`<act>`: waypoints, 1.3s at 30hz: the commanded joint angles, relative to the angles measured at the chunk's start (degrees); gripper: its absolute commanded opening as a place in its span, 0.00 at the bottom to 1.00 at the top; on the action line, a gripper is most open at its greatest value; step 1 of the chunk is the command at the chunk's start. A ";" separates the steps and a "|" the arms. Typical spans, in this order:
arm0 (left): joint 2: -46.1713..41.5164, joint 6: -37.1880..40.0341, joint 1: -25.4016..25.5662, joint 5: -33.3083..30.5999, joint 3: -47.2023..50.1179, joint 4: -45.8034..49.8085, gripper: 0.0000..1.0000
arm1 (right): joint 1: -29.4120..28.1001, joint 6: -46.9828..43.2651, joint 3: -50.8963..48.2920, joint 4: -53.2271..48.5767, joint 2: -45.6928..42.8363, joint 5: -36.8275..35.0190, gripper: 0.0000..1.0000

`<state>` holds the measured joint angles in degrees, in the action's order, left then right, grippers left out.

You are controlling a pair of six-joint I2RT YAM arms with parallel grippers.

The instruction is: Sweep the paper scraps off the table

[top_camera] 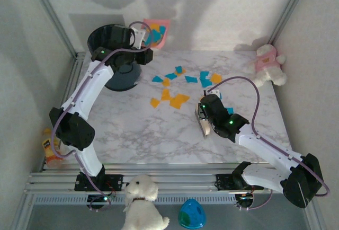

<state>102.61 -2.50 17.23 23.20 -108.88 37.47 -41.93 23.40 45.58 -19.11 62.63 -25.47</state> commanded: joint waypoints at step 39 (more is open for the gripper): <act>4.00 -41.76 -17.32 28.36 8.29 -33.68 0.00 | -0.08 0.38 2.67 -0.80 0.52 0.34 0.00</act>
<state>105.73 -38.85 0.69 48.73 -101.60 10.39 -41.93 23.40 46.09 -20.43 62.85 -25.30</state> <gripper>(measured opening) 0.267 0.259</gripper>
